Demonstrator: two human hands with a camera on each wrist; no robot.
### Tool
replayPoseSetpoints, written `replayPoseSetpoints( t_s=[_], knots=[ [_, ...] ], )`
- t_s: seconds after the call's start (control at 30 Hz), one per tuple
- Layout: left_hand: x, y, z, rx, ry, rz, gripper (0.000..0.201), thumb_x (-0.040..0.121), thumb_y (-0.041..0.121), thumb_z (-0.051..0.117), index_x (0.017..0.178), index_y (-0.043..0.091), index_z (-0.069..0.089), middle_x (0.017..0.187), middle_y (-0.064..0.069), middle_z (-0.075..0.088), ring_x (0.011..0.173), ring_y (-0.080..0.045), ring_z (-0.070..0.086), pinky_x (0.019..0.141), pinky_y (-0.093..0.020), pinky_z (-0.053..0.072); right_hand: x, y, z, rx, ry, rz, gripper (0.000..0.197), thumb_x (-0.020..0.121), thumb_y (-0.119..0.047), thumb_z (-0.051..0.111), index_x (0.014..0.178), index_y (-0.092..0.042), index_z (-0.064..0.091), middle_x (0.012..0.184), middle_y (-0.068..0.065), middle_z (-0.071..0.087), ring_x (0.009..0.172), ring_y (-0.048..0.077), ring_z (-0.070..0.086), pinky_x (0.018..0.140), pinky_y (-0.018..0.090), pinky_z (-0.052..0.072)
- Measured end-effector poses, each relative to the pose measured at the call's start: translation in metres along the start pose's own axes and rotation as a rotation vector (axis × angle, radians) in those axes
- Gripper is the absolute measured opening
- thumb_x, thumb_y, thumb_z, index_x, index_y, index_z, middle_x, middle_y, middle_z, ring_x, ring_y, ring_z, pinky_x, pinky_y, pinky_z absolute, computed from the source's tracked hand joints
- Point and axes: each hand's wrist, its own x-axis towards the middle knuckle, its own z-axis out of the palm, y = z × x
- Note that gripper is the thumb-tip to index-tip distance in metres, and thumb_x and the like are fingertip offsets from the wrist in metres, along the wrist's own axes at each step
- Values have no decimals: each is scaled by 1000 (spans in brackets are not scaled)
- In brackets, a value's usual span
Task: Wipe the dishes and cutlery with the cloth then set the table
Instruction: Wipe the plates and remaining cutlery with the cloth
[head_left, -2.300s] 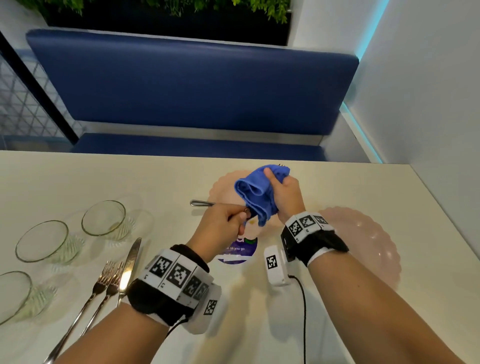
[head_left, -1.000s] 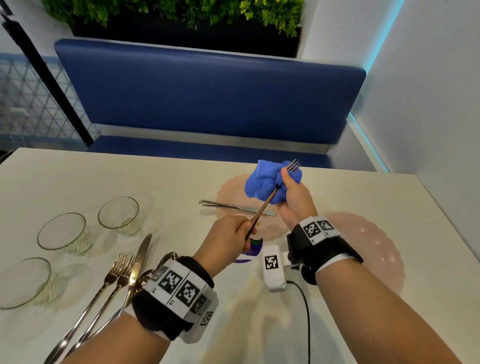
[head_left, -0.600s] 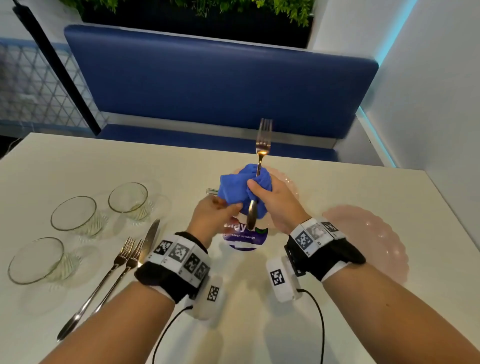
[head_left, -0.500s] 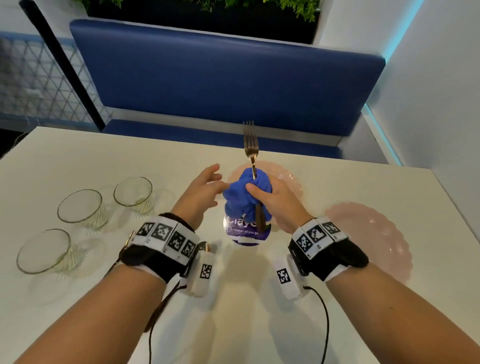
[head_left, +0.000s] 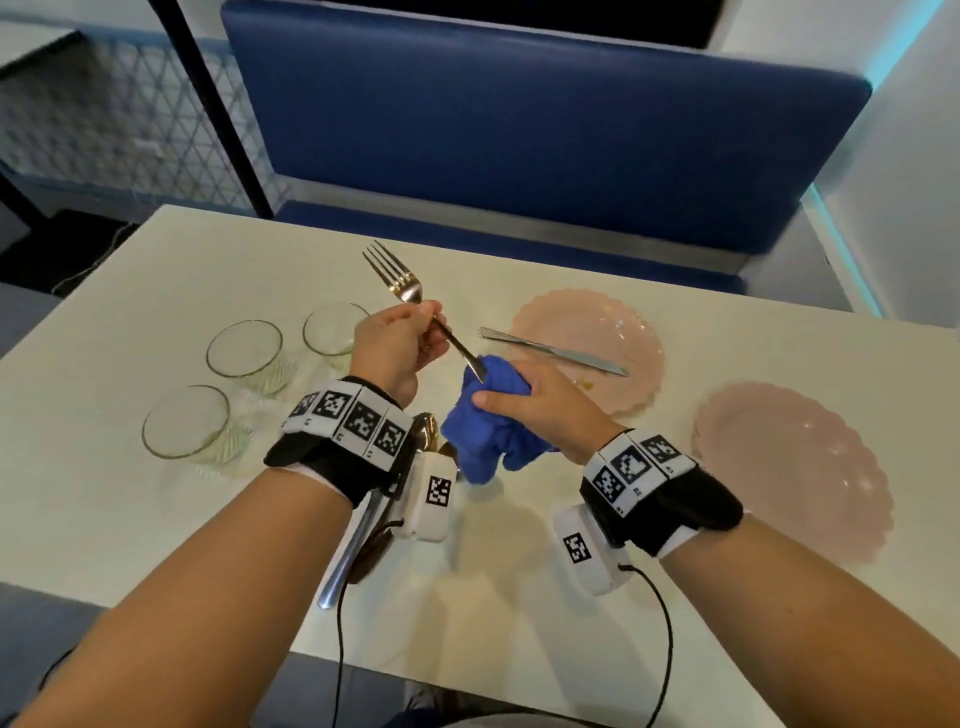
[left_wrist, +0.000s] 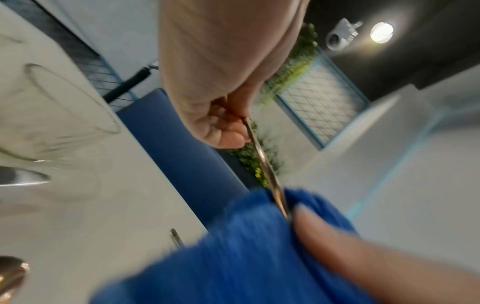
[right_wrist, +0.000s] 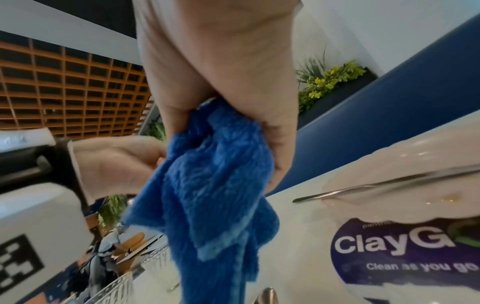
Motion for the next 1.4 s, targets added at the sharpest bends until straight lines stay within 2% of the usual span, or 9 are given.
replayPoseSetpoints(
  t_s=[0.13,0.27,0.53,0.67,0.87,1.03,1.2,1.33,1.4],
  knots=[
    [7,4,-41,-27,82,31,13,92,11,55,84,9,64,77,-3,61,67,-11,57,68,-23,54,-7,3,-21,383,10,155,19,91,-16,58,107,-6,62,95,8,67,85,17,64,74,26,53],
    [-1,-31,-77,460,-31,-4,14,89,13,60,92,1,67,76,-7,62,68,-17,56,69,-29,54,-11,2,-43,925,131,29,26,98,-21,42,105,-15,67,100,6,70,98,21,65,82,33,54],
    [1,-91,-77,1050,-114,46,13,81,16,71,87,11,61,77,-2,61,75,-17,59,71,-25,49,-6,8,-65,1074,179,-156,36,97,-26,41,128,-9,47,114,11,60,106,25,62,86,37,52],
    [1,-100,-66,1140,-139,90,22,77,13,73,87,12,53,73,3,54,76,-16,54,62,-20,38,-5,8,-77,1193,220,-181,46,81,-55,60,108,-19,54,105,6,58,99,21,58,89,34,49],
    [3,-84,-45,1315,-140,210,17,85,24,64,95,12,57,86,-5,66,86,-22,63,79,-32,50,-16,9,-106,1325,249,-278,79,97,-51,7,69,-18,74,73,0,70,72,12,68,73,26,51],
    [40,-62,22,1296,-214,416,21,92,20,53,105,7,63,100,-13,66,95,-28,60,78,-32,46,-16,25,-143,1337,304,-280,56,97,-35,18,62,-19,58,60,-3,56,58,11,53,63,26,49],
    [93,-66,86,1562,-308,468,31,94,15,47,124,8,52,127,-14,49,119,-31,43,95,-41,41,-31,44,-159,1285,460,-236,34,84,-35,59,111,-16,66,116,9,67,110,27,63,100,42,44],
    [114,-71,105,1724,-348,233,37,90,29,51,122,12,40,122,-12,55,116,-31,47,101,-45,31,-39,41,-168,1281,247,-119,24,76,-19,53,54,-25,46,52,-11,46,46,-3,38,48,7,34],
    [118,-74,105,1721,-377,185,36,89,30,52,117,13,38,105,-9,61,101,-31,55,100,-46,30,-49,23,-167,1074,125,-147,22,57,-7,28,43,-23,24,40,-12,21,34,5,12,30,12,26]
  ],
)
